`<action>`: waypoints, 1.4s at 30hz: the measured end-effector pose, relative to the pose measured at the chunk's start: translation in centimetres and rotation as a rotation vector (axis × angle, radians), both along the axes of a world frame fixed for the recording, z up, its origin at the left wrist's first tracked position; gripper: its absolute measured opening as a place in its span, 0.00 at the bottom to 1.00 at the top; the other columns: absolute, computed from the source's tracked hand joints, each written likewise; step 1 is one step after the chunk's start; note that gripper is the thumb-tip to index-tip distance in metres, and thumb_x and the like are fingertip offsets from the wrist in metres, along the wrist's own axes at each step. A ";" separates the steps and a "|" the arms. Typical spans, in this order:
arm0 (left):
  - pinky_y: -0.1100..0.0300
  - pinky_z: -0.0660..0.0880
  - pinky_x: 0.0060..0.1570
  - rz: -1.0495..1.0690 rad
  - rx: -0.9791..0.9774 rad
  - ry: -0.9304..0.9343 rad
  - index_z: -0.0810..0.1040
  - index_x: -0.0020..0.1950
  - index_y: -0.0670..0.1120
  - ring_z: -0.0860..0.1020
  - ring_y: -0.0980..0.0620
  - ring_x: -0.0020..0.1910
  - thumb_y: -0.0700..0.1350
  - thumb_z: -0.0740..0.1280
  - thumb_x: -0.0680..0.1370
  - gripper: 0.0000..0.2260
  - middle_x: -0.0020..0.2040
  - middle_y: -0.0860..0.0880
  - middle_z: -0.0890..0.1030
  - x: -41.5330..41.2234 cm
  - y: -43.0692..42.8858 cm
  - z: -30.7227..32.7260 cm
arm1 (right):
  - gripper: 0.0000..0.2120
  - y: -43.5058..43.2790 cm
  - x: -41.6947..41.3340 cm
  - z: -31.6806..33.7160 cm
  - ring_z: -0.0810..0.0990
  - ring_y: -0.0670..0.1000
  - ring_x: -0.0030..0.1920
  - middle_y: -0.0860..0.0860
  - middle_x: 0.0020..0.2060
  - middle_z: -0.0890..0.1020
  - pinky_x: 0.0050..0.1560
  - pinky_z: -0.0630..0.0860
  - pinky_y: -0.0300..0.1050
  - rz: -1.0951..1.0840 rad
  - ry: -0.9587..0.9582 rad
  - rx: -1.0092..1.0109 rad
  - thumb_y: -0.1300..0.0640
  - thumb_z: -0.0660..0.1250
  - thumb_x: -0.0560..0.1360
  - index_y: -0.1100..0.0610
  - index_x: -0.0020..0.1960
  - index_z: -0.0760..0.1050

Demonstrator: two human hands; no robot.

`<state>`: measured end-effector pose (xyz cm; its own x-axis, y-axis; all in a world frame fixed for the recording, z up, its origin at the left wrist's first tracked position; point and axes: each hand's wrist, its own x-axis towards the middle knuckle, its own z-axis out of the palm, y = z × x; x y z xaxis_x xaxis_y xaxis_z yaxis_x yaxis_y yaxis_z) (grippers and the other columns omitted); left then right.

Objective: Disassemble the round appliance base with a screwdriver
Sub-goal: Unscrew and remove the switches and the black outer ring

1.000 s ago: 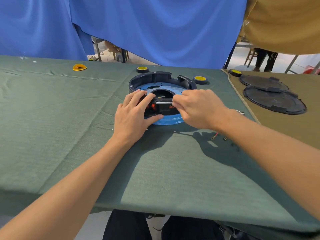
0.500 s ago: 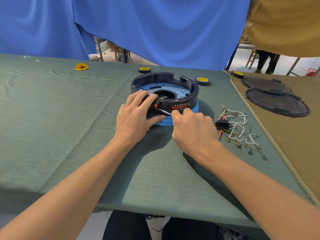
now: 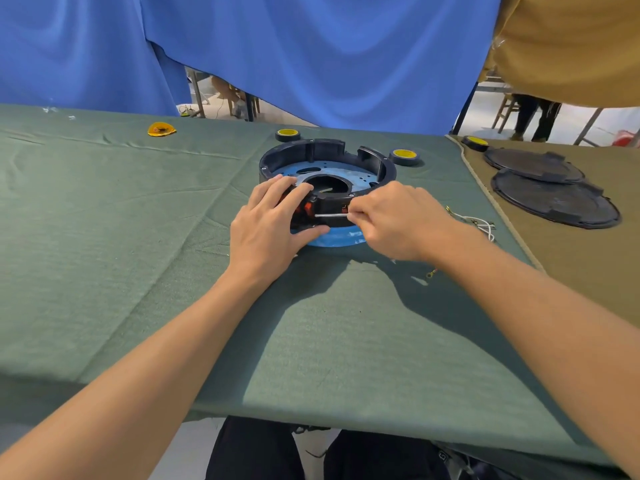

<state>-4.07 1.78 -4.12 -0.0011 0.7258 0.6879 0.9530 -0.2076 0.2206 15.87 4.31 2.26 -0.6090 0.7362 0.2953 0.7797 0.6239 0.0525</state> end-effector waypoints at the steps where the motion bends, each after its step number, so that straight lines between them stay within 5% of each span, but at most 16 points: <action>1: 0.49 0.77 0.53 0.002 -0.002 0.003 0.74 0.67 0.52 0.67 0.51 0.70 0.63 0.69 0.71 0.28 0.67 0.53 0.74 0.0 0.0 0.0 | 0.10 -0.5 -0.1 -0.5 0.76 0.62 0.43 0.54 0.42 0.78 0.37 0.65 0.48 -0.026 -0.003 0.046 0.52 0.55 0.78 0.51 0.47 0.74; 7: 0.49 0.77 0.53 0.009 0.013 0.000 0.75 0.67 0.52 0.67 0.51 0.70 0.63 0.69 0.71 0.28 0.67 0.53 0.75 0.0 0.0 -0.1 | 0.07 -1.7 -0.6 -2.3 0.76 0.62 0.41 0.55 0.41 0.79 0.36 0.66 0.48 -0.092 0.079 0.088 0.52 0.56 0.77 0.51 0.42 0.70; 12: 0.50 0.77 0.51 0.011 0.021 -0.003 0.75 0.67 0.53 0.67 0.52 0.69 0.64 0.68 0.71 0.28 0.67 0.54 0.75 -0.1 0.1 -0.1 | 0.12 0.3 0.3 -2.3 0.75 0.51 0.41 0.48 0.37 0.79 0.42 0.74 0.50 0.010 0.290 -0.289 0.52 0.59 0.79 0.49 0.40 0.76; 15: 0.50 0.77 0.50 0.012 0.034 -0.005 0.75 0.67 0.53 0.68 0.52 0.69 0.64 0.69 0.71 0.28 0.66 0.54 0.75 -0.1 0.0 -0.1 | 0.13 1.2 0.3 -2.2 0.72 0.42 0.31 0.44 0.27 0.77 0.36 0.70 0.43 0.073 0.376 -0.476 0.54 0.62 0.78 0.51 0.37 0.78; 20: 0.51 0.77 0.49 0.022 0.011 0.009 0.74 0.67 0.54 0.67 0.52 0.69 0.64 0.69 0.70 0.28 0.67 0.54 0.75 -0.2 -0.1 0.0 | 0.14 1.4 -0.1 -1.5 0.67 0.41 0.23 0.43 0.21 0.72 0.26 0.66 0.32 0.102 0.456 -0.716 0.57 0.62 0.79 0.54 0.36 0.78; 26: 0.50 0.75 0.54 0.002 0.001 0.002 0.74 0.69 0.52 0.67 0.51 0.70 0.64 0.69 0.71 0.29 0.67 0.54 0.74 -0.2 -0.1 0.0 | 0.14 0.5 0.5 -2.2 0.68 0.42 0.28 0.42 0.23 0.72 0.39 0.69 0.46 0.078 0.466 -0.540 0.55 0.61 0.79 0.49 0.36 0.76; 31: 0.49 0.74 0.58 -0.009 0.012 -0.052 0.72 0.69 0.46 0.68 0.51 0.70 0.64 0.71 0.69 0.34 0.67 0.52 0.75 -0.1 -0.1 0.2 | 0.11 -0.5 0.3 -1.5 0.68 0.43 0.27 0.43 0.23 0.72 0.34 0.66 0.41 0.118 0.722 -0.462 0.53 0.64 0.77 0.51 0.36 0.77; 35: 0.48 0.73 0.60 -0.033 0.008 -0.071 0.73 0.68 0.44 0.69 0.48 0.69 0.61 0.73 0.69 0.34 0.67 0.49 0.76 -0.2 -0.2 0.3 | 0.09 -1.2 -2.4 -0.6 0.72 0.41 0.31 0.40 0.26 0.75 0.34 0.65 0.31 0.072 0.771 -0.201 0.46 0.70 0.72 0.49 0.37 0.76; 38: 0.48 0.72 0.61 -0.096 0.003 -0.113 0.74 0.67 0.41 0.70 0.46 0.68 0.57 0.73 0.68 0.32 0.67 0.47 0.76 -0.4 -0.6 0.4 | 0.08 -1.9 -4.7 -1.3 0.76 0.47 0.40 0.42 0.34 0.78 0.45 0.72 0.43 0.070 0.737 -0.137 0.47 0.71 0.71 0.49 0.43 0.77; 42: 0.48 0.71 0.62 -0.160 -0.023 -0.124 0.74 0.66 0.41 0.69 0.46 0.69 0.49 0.77 0.68 0.30 0.67 0.46 0.75 -0.6 -0.8 0.4 | 0.10 -2.1 -5.7 -2.5 0.78 0.52 0.45 0.47 0.42 0.82 0.47 0.76 0.50 0.011 0.673 -0.075 0.48 0.72 0.71 0.50 0.50 0.78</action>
<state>-4.66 0.97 -3.77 0.0321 0.7390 0.6729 0.8734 -0.3481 0.3406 10.13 2.22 -0.19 -0.3180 0.7641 0.5614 0.6205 0.6154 -0.4861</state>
